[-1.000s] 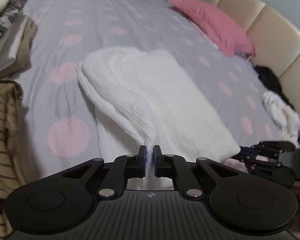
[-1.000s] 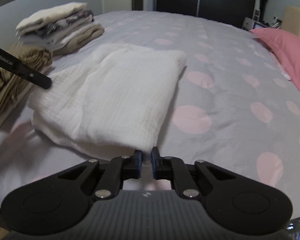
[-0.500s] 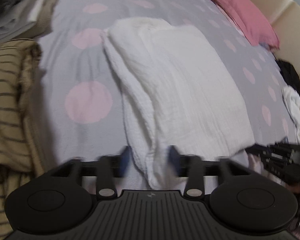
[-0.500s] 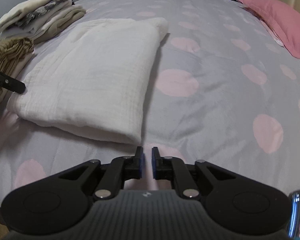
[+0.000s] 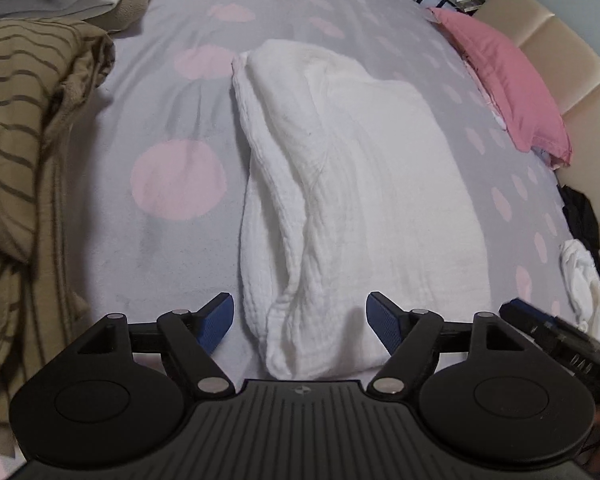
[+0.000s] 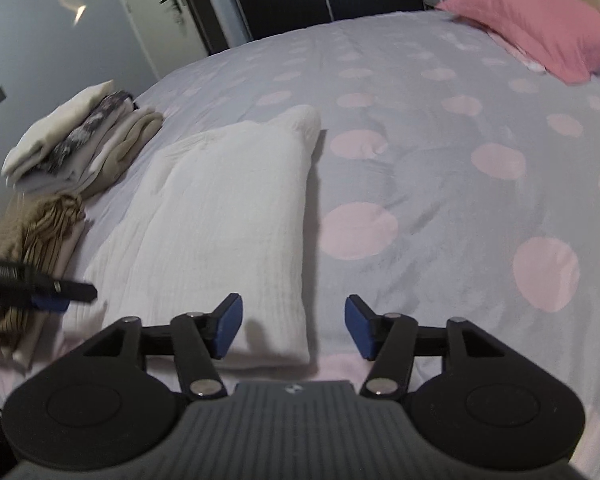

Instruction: Fold clothes

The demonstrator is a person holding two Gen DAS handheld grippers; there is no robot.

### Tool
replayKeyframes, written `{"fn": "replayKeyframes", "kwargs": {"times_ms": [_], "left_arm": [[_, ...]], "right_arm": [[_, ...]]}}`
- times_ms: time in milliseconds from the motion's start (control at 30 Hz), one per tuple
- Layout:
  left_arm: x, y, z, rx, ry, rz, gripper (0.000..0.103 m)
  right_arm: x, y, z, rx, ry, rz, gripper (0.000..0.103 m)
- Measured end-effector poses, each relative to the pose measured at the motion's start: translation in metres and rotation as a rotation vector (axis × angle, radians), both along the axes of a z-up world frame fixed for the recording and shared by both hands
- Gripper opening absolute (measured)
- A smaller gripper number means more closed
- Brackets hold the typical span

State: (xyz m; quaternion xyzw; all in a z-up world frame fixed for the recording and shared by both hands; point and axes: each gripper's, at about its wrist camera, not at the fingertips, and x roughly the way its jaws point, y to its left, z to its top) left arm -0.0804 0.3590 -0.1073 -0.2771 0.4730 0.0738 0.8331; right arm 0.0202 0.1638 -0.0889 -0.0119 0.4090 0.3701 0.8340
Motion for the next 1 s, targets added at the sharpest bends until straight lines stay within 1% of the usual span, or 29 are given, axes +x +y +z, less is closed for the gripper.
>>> {"fn": "replayKeyframes", "kwargs": {"times_ms": [133,233,367,500,533,567,600,633,667,700,733,767,833,867,933,1000], "left_arm": [[0.005,-0.002,-0.009,0.005,0.006,-0.013,0.072],[0.007,-0.004,-0.02,0.006,0.035,-0.026,0.072],[0.008,-0.004,-0.027,0.01,0.026,-0.036,0.074],[0.01,-0.006,-0.028,0.009,0.023,-0.04,0.075],[0.011,-0.007,-0.028,0.014,0.022,-0.047,0.074],[0.011,-0.009,-0.029,0.019,0.022,-0.054,0.073],[0.012,-0.01,-0.028,0.029,0.022,-0.062,0.069],[0.012,-0.012,-0.027,0.04,0.022,-0.071,0.062],[0.013,-0.014,-0.026,0.044,0.023,-0.08,0.057],[0.013,-0.014,-0.024,0.044,0.022,-0.082,0.045],[0.013,-0.013,-0.023,0.039,0.021,-0.08,0.035],[0.013,-0.012,-0.021,0.03,0.022,-0.076,0.031],[0.013,-0.01,-0.018,0.012,0.022,-0.071,0.019],[0.013,-0.011,-0.016,0.004,0.021,-0.074,0.017],[0.014,-0.015,-0.007,0.028,0.012,-0.09,0.014],[0.011,-0.019,0.005,0.031,-0.007,-0.097,0.013]], "right_arm": [[0.01,0.008,-0.01,-0.003,0.069,-0.011,0.064],[0.02,0.009,-0.021,-0.002,0.136,-0.042,0.064],[0.031,0.01,-0.035,0.005,0.211,-0.073,0.064],[0.026,0.016,-0.036,-0.019,0.185,-0.049,0.062],[0.023,0.018,-0.036,-0.025,0.178,-0.04,0.057],[0.021,0.02,-0.037,-0.028,0.174,-0.029,0.049],[0.019,0.022,-0.037,-0.029,0.172,-0.016,0.045],[0.017,0.023,-0.037,-0.025,0.172,-0.002,0.034],[0.016,0.023,-0.036,-0.019,0.174,0.008,0.027],[0.016,0.023,-0.036,-0.012,0.178,0.011,0.026],[0.016,0.023,-0.035,-0.006,0.181,0.009,0.023],[0.017,0.021,-0.033,0.002,0.185,0.007,0.02],[0.018,0.018,-0.029,0.021,0.186,0.006,0.018],[0.017,0.018,-0.025,0.025,0.176,0.012,0.017],[0.014,0.017,-0.015,0.034,0.145,0.027,0.016],[0.01,0.01,-0.005,0.041,0.142,0.036,0.015]]}}
